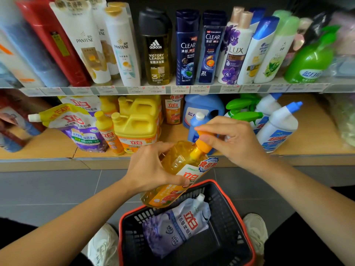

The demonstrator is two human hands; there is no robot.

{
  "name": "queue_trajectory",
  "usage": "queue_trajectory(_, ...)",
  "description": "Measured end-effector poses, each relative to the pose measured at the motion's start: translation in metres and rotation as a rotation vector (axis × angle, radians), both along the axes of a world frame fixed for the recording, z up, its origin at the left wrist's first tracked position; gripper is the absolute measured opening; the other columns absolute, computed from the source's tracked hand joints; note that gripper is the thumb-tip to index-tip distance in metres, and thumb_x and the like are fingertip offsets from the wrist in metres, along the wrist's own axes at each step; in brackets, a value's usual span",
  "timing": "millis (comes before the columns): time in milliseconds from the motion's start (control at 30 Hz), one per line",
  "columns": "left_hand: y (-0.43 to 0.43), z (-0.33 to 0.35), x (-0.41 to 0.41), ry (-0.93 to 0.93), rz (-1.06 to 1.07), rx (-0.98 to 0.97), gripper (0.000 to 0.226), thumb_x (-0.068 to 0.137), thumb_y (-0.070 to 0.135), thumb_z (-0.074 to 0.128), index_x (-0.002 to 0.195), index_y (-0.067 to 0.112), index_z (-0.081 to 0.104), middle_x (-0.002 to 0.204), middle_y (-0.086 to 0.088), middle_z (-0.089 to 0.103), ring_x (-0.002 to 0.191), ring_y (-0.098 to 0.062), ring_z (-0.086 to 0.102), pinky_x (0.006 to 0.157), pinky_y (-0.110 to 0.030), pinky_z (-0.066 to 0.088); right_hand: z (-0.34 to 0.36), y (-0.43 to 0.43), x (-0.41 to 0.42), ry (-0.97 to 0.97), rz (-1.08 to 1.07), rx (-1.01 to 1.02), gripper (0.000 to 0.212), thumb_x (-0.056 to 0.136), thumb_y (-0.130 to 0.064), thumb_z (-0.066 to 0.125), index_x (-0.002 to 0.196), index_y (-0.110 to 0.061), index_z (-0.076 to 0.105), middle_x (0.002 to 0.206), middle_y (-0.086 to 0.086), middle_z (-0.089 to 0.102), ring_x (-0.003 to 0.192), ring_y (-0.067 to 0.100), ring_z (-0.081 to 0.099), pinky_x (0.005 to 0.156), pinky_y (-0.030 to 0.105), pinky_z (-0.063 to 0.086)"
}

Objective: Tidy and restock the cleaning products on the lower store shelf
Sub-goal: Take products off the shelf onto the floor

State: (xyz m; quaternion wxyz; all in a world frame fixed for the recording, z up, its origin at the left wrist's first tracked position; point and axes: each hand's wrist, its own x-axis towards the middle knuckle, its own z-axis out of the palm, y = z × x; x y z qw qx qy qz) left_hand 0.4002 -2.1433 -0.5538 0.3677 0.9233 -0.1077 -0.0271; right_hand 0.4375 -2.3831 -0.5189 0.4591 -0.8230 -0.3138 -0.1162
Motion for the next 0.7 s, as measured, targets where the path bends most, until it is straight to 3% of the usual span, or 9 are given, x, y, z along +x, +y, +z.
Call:
queue_trajectory(167, -0.006, -0.001, -0.002, -0.077, 0.015, 0.117, 0.093, 0.038, 0.086, 0.075, 0.123, 0.048, 0.066, 0.099, 0.018, 0.073, 0.087, -0.005, 0.066, 0.075, -0.039, 0.055, 0.001, 0.006, 0.000, -0.246, -0.124, -0.097, 0.006, 0.084, -0.012, 0.075, 0.082, -0.006, 0.078, 0.080, 0.004, 0.071, 0.073, 0.019, 0.061, 0.070, 0.026, 0.047)
queue_trajectory(300, -0.007, -0.004, -0.004, -0.090, 0.018, 0.154, 0.094, 0.039, 0.088, 0.073, 0.125, 0.052, 0.062, 0.097, 0.018, 0.072, 0.083, -0.005, 0.064, 0.070, -0.038, 0.055, 0.002, 0.007, -0.001, -0.187, -0.089, -0.139, 0.007, 0.080, 0.003, 0.072, 0.079, -0.003, 0.074, 0.078, 0.003, 0.068, 0.070, -0.005, 0.054, 0.068, 0.005, 0.035)
queue_trajectory(400, -0.008, -0.006, -0.005, -0.122, 0.023, 0.201, 0.096, 0.038, 0.089, 0.071, 0.126, 0.049, 0.062, 0.094, 0.017, 0.071, 0.079, -0.006, 0.063, 0.065, -0.035, 0.053, 0.001, 0.007, -0.002, -0.092, -0.082, -0.120, 0.012, 0.076, 0.005, 0.072, 0.077, -0.007, 0.073, 0.075, -0.005, 0.064, 0.066, -0.012, 0.053, 0.063, 0.001, 0.034)
queue_trajectory(500, -0.008, -0.006, -0.005, -0.112, 0.016, 0.234, 0.096, 0.038, 0.090, 0.071, 0.125, 0.049, 0.063, 0.095, 0.018, 0.070, 0.079, -0.005, 0.062, 0.064, -0.034, 0.053, -0.001, 0.005, -0.001, 0.002, -0.052, -0.092, 0.011, 0.077, -0.002, 0.071, 0.081, -0.012, 0.075, 0.077, -0.013, 0.063, 0.065, -0.011, 0.056, 0.061, 0.002, 0.035)
queue_trajectory(633, -0.005, -0.004, -0.003, -0.018, 0.035, 0.124, 0.093, 0.036, 0.088, 0.072, 0.121, 0.049, 0.065, 0.095, 0.019, 0.073, 0.083, -0.003, 0.065, 0.071, -0.038, 0.056, -0.005, -0.003, 0.006, 0.055, -0.074, -0.146, 0.024, 0.080, -0.004, 0.077, 0.101, -0.018, 0.077, 0.090, -0.014, 0.067, 0.061, 0.001, 0.057, 0.064, 0.008, 0.040)
queue_trajectory(700, -0.004, -0.003, -0.001, 0.021, 0.034, 0.079, 0.092, 0.036, 0.087, 0.073, 0.118, 0.045, 0.069, 0.092, 0.019, 0.074, 0.084, -0.002, 0.066, 0.072, -0.039, 0.057, -0.005, -0.005, 0.007, 0.094, -0.071, -0.122, 0.030, 0.083, -0.005, 0.076, 0.105, -0.026, 0.074, 0.095, -0.022, 0.065, 0.067, -0.004, 0.061, 0.064, 0.006, 0.042)
